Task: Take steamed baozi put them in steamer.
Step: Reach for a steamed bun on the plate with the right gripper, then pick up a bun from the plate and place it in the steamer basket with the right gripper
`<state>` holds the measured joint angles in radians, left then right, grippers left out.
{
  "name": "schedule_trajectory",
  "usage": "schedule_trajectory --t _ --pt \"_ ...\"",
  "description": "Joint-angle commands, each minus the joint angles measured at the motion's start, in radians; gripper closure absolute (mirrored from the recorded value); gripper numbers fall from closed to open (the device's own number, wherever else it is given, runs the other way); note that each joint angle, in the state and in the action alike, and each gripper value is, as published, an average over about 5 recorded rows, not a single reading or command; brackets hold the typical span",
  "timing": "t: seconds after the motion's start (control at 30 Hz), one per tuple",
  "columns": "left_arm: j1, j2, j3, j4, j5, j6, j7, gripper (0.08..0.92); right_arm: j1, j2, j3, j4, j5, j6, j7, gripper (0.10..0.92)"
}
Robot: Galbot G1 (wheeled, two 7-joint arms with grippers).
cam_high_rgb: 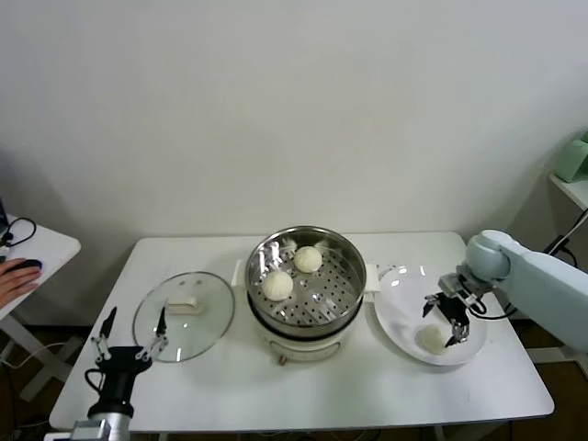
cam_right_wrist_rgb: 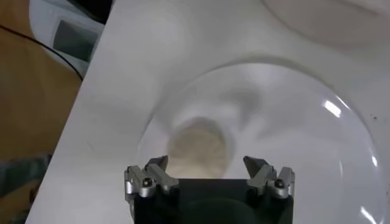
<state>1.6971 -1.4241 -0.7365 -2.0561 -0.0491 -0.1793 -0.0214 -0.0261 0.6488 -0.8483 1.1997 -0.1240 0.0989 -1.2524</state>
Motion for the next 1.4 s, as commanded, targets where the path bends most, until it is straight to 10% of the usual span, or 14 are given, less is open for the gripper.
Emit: schedule_trajectory --t 0.03,0.87,1.4 --pt "-0.002 0.001 0.001 0.005 0.002 0.002 -0.001 0.177 -0.045 0.008 0.023 -0.013 -0.035 0.007 0.002 0.203" --pt "0.000 0.004 -0.004 0.008 0.002 0.005 -0.003 0.177 -0.028 0.012 0.034 -0.012 -0.039 0.027 0.002 0.327" --pt "0.007 0.007 0.002 -0.003 0.023 0.015 -0.003 0.177 0.628 0.014 -0.161 0.343 -0.093 0.357 -0.080 0.335"
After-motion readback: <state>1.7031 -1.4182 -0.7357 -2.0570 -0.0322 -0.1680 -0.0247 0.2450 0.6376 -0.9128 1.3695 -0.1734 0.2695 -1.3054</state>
